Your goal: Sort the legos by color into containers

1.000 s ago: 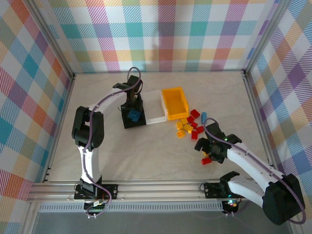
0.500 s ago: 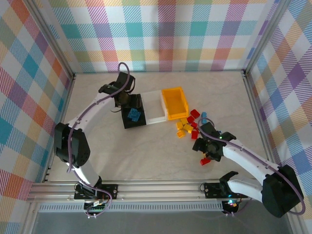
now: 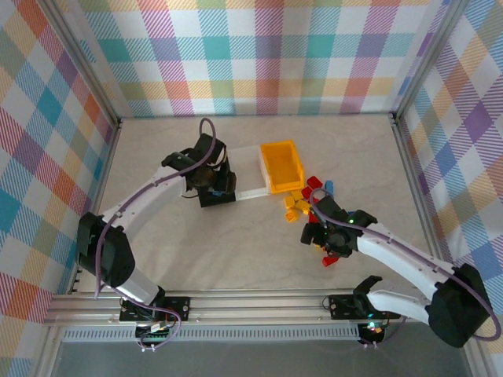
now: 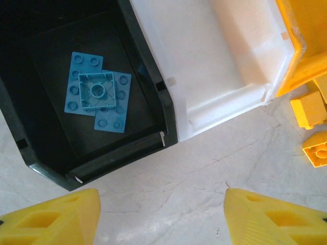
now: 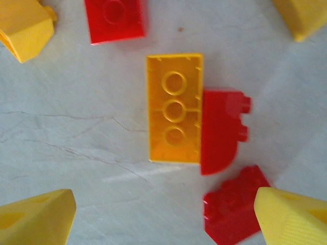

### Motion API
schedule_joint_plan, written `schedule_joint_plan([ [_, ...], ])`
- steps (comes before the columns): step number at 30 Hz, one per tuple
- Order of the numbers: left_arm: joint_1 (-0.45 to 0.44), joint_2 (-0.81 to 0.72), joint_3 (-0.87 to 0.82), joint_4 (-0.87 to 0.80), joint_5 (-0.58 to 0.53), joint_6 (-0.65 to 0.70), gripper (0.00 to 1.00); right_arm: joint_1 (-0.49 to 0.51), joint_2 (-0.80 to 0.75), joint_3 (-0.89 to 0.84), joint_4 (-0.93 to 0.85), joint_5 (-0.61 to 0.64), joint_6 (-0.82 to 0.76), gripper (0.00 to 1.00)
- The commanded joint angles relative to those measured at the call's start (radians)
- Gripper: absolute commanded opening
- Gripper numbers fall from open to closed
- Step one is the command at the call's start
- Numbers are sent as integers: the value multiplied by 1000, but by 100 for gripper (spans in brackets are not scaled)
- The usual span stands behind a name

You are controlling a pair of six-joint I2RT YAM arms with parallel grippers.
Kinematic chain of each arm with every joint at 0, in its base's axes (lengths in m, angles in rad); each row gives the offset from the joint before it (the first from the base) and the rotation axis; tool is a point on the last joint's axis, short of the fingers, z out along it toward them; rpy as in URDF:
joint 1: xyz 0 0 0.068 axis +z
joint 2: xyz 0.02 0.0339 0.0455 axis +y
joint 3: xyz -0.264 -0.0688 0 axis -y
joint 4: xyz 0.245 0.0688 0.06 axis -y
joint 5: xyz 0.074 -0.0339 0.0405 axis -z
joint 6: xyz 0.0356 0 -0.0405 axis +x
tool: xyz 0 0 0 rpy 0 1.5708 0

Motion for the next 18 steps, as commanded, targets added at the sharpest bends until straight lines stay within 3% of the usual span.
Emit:
schedule_joint_plan([
  [1,-20,-43,-35,10,13,-24,66,8,-64,-45,-111,14,57,89],
  [10,-73,-35,-71,29,16,-41,66,8,2,-144,37,-59,90,81],
  [18,-84,-33,-103,48,14,-50,68,6,59,-159,89,-17,73,77],
])
